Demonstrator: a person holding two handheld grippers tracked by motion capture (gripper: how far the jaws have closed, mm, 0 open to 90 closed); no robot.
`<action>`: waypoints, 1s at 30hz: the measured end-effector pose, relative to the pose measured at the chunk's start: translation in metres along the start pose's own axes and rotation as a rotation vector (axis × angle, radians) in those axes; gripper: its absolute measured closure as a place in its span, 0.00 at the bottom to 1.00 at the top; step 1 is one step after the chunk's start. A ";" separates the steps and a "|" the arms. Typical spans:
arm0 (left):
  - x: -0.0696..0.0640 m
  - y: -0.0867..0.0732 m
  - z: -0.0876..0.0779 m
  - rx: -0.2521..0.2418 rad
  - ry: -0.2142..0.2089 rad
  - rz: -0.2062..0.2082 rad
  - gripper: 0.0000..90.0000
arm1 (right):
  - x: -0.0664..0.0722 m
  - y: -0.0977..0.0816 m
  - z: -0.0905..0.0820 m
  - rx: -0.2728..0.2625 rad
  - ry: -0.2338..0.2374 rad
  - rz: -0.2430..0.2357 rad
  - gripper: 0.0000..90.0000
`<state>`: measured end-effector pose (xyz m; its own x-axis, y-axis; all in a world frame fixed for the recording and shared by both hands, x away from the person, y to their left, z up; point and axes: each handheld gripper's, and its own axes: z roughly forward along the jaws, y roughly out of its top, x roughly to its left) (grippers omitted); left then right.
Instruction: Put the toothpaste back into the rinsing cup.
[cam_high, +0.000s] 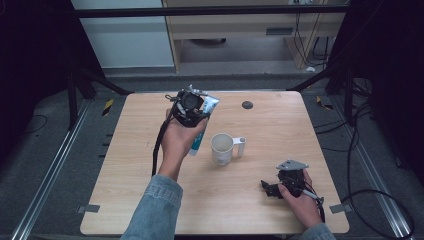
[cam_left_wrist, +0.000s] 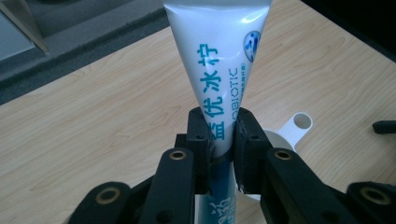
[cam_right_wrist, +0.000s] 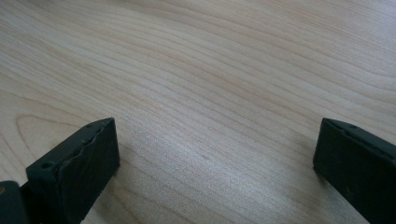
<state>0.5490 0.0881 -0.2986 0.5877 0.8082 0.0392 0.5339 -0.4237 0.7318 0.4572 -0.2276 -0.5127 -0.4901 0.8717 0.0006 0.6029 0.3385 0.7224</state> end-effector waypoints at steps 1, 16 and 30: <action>-0.001 0.000 -0.001 -0.013 0.003 -0.003 0.87 | 0.000 0.000 0.000 0.001 -0.002 -0.004 0.01; -0.017 0.016 -0.009 -0.128 0.039 0.003 0.87 | 0.000 0.000 0.000 0.001 -0.002 -0.004 0.01; -0.035 0.030 -0.007 -0.178 0.038 0.011 0.87 | 0.000 0.000 0.000 0.001 -0.001 -0.007 0.01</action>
<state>0.5402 0.0505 -0.2736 0.5678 0.8201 0.0705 0.4096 -0.3558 0.8400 0.4572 -0.2277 -0.5128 -0.4940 0.8695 -0.0048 0.5998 0.3448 0.7220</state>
